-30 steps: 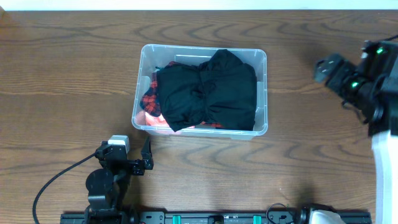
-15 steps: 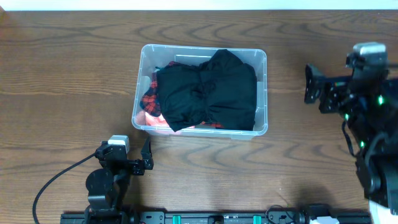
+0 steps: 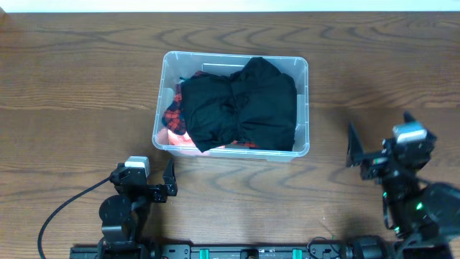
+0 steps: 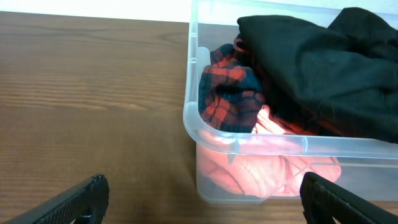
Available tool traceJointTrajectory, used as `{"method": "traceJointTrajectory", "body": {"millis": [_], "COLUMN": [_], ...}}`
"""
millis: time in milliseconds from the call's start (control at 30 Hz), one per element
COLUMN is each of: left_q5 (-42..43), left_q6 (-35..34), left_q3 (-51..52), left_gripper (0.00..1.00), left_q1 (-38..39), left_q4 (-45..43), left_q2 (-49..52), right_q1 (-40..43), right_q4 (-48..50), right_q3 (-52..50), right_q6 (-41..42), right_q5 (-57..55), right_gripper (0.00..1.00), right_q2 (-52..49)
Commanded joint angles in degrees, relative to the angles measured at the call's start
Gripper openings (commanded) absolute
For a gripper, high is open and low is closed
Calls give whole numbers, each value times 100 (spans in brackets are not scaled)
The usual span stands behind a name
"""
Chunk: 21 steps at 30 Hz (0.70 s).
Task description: Pack container
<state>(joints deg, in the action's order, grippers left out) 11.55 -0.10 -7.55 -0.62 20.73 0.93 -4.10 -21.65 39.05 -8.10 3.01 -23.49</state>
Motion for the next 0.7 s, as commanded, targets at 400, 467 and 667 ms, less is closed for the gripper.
{"method": "traceJointTrajectory", "body": {"millis": [400,467,667], "left_q5": [-68,-68,-68], "left_q6": [50,50,50], "left_q3": [122,122,122], "left_gripper": [98,98,98], "left_q1": [17,17,17], "left_q4": [15,15,15], "left_q2": [7,7,7], "right_q1": [11,22,28], "right_q4": [671,745,800], "right_q3": [-1825,-1895,-2083], "right_q6": [76,76,83], "right_q5": [46,46,52], "right_gripper": [99,99,99], "right_q2": [2277,2312,2319]}}
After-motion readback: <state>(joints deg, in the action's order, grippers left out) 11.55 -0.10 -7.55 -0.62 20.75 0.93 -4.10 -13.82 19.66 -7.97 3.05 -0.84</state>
